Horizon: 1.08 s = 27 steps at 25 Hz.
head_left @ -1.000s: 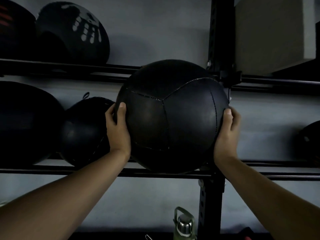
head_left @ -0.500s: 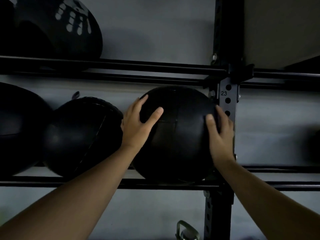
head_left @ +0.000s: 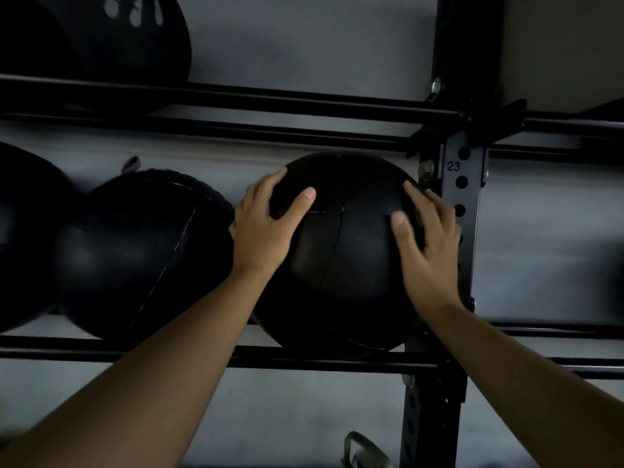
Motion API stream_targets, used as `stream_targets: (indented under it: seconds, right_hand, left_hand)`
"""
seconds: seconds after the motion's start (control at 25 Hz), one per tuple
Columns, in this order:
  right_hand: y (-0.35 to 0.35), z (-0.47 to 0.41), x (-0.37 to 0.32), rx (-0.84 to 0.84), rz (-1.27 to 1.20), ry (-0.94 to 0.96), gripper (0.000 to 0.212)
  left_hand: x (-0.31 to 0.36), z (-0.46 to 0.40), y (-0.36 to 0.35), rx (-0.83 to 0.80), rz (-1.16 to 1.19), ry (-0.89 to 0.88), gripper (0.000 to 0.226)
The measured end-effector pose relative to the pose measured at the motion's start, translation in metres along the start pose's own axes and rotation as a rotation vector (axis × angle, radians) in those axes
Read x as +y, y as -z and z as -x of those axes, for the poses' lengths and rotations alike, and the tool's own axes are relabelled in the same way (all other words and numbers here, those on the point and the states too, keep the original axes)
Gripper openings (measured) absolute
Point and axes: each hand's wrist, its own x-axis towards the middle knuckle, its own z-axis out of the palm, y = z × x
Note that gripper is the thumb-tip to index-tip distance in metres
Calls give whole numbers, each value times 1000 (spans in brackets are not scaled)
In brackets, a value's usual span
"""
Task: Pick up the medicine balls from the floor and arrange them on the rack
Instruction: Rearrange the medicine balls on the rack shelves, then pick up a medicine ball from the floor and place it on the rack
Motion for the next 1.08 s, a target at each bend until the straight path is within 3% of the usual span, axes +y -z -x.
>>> stream_targets:
  seconds: [0.16,0.36,0.48,0.56,0.64,0.76,1.08]
  right_hand:
    - [6,7,-6,-95,111,17,72]
    - [36,16,-40,-267,287,-121,68]
    - [62,51,-72,-300,321,-214,47]
    - [81,90,-87,-393,417,-292,30]
    - [101,130,-96,-498,542,-382,24]
    - [136,185,-104,-653,656,-500,28]
    - [217,355,-84,-999,716,-726,26]
  left_hand:
    - [6,3,10,-117,-24,22,78]
    - [41,19,34,-291,-192,69,69]
    - [54,51,56,-422,-424,-40,69]
    - [55,90,65,-506,-521,-180,55]
    - [55,135,70,-689,-465,-257,29]
    - [60,203,72,-1059,-393,-241,15]
    - [50,413,46,-1475,-372,-191,22]
